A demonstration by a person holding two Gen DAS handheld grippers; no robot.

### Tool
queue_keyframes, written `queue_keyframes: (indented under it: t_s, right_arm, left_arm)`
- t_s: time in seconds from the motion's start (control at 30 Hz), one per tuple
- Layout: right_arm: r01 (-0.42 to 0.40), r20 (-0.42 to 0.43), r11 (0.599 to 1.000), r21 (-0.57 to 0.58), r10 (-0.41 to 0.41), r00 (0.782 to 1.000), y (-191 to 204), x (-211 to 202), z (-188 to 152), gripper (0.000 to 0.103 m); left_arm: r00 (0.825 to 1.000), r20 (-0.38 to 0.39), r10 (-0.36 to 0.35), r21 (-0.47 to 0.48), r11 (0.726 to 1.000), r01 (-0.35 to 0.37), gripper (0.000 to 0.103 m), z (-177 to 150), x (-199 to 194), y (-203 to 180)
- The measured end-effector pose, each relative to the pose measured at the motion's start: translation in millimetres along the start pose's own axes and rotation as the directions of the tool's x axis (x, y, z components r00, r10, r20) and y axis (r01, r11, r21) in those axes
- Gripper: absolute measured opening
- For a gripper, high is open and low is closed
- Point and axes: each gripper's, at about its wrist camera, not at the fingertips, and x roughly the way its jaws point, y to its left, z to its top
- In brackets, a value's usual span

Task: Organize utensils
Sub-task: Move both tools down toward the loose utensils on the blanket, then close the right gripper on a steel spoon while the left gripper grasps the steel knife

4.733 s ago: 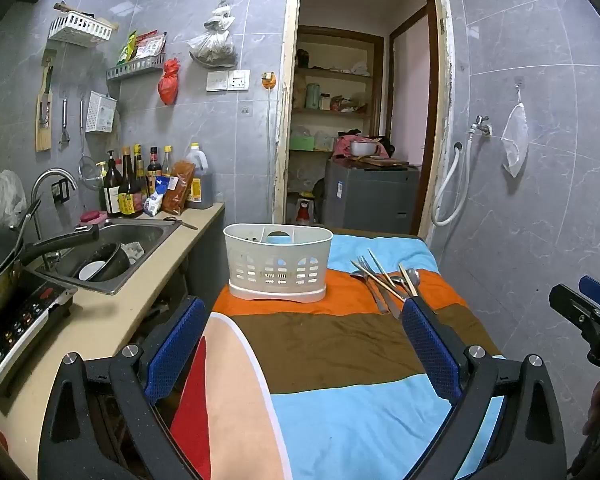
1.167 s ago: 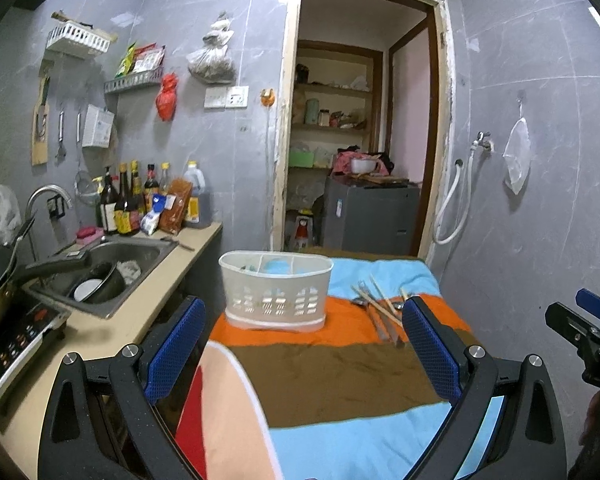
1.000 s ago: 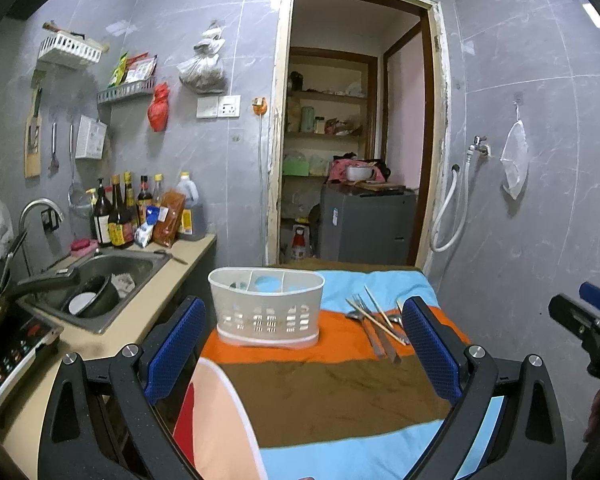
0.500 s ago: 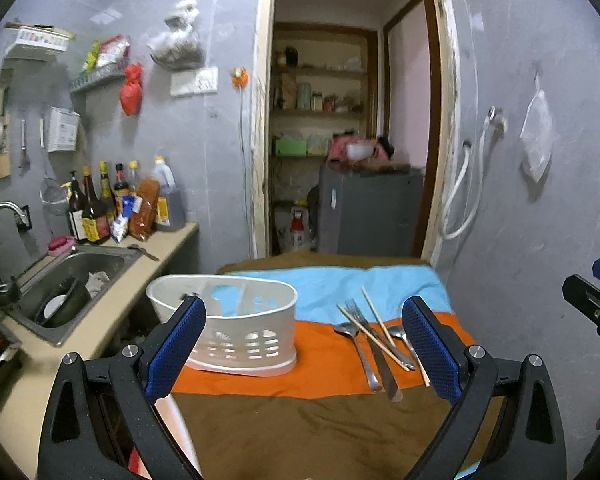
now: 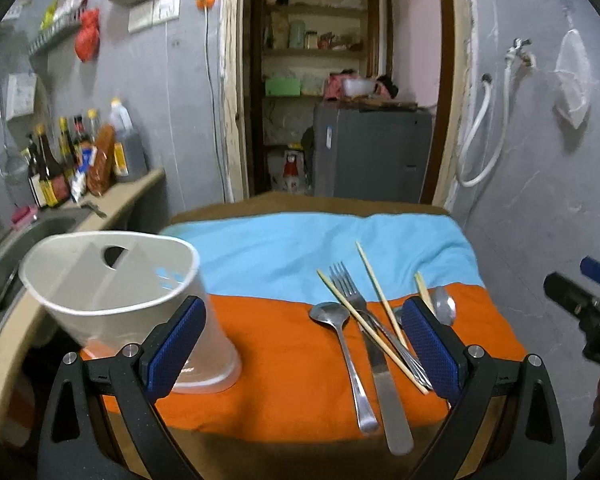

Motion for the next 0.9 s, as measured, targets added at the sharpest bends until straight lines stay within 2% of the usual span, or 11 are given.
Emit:
queue_keyframes:
  t_s: [0.1, 0.27, 0.37, 0.53, 0.63, 0.9]
  right_arm:
    - [-0.021, -0.076, 1.0, -0.007, 0.021, 0.997, -2.6, 32.2, -6.2, 0.097]
    - [-0.043, -0.198, 0.999, -0.022, 0.038, 0.979, -2.0, 73.0, -18.2, 0.08]
    - [-0.065, -0.253, 0.998, -0.014, 0.06, 0.966, -0.5, 89.8, -24.8, 0.074]
    - [-0.101, -0.329, 0.994, -0.042, 0.081, 0.941, 7.5, 109.7, -37.4, 0.063]
    - [-0.107, -0.346, 0.992, -0.061, 0.079, 0.935, 10.3, 115.8, -38.6, 0.062]
    - [-0.117, -0.377, 0.985, -0.125, 0.061, 0.924, 20.4, 136.0, -29.3, 0.062]
  left_arm:
    - [0.998, -0.062, 0.012, 0.009, 1.0, -0.012, 0.094, -2.4, 26.2, -2.1]
    - [0.985, -0.169, 0.019, 0.054, 0.998, -0.01, 0.073, -11.6, 62.8, -8.6]
    - [0.976, -0.218, 0.012, 0.08, 0.997, 0.006, 0.061, -18.4, 78.3, -13.0]
    - [0.951, -0.31, -0.002, 0.071, 0.997, 0.025, 0.047, -27.9, 100.5, -10.0]
    - [0.942, -0.333, -0.037, 0.031, 0.998, 0.05, 0.046, -28.3, 106.0, -3.0]
    - [0.927, -0.366, -0.076, -0.002, 0.997, 0.081, 0.042, -23.4, 110.1, 5.5]
